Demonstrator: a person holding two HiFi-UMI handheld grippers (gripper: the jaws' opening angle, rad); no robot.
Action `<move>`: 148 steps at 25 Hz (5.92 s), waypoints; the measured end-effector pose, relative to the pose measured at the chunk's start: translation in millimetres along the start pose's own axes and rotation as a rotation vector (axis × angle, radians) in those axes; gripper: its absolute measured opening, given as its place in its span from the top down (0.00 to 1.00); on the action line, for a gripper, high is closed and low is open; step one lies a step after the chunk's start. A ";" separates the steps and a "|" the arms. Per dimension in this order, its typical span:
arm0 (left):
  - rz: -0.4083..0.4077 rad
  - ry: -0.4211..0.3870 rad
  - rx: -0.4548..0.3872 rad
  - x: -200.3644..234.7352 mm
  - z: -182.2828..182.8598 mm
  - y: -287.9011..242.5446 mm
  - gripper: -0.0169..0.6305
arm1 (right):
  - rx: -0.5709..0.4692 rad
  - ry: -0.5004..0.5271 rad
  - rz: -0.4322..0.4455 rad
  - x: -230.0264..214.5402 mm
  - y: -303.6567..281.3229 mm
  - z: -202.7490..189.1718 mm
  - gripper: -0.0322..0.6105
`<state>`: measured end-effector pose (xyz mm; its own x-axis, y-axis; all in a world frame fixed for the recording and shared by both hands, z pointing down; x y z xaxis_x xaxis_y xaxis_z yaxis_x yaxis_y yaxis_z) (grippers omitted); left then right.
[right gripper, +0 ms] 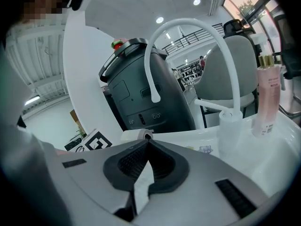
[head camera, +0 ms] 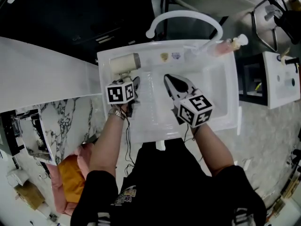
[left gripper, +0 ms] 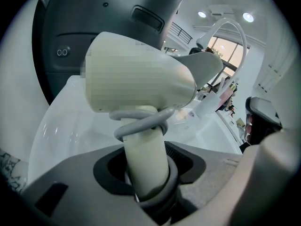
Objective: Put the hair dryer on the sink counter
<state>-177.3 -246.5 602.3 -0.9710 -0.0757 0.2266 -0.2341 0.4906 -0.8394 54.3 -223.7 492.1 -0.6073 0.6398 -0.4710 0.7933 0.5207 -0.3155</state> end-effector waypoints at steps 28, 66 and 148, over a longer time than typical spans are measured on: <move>0.013 0.001 0.112 9.3 -5.1 -41.0 0.68 | 0.043 -0.085 0.015 -24.9 -21.1 -19.1 0.95; -0.069 -0.120 -0.456 15.9 -41.9 185.1 0.97 | -0.002 0.068 0.012 104.8 -14.2 -8.8 0.95; 0.013 -0.083 -0.776 -224.4 -329.0 426.0 0.97 | -0.136 0.260 0.185 269.2 333.2 -118.8 0.95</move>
<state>-43.4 265.1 356.5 -0.9810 -0.1157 0.1556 -0.1522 0.9566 -0.2486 149.9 189.2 358.1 -0.4580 0.8442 -0.2786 0.8887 0.4416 -0.1230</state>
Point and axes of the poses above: the fingertips, and each gripper's own axes: y backward along the fingers, x to its left, z out of its top, the point moved 9 cm from there along y, backward along the fingers, and after that the axes turned 11 degrees about z, right-handed, at the moved point
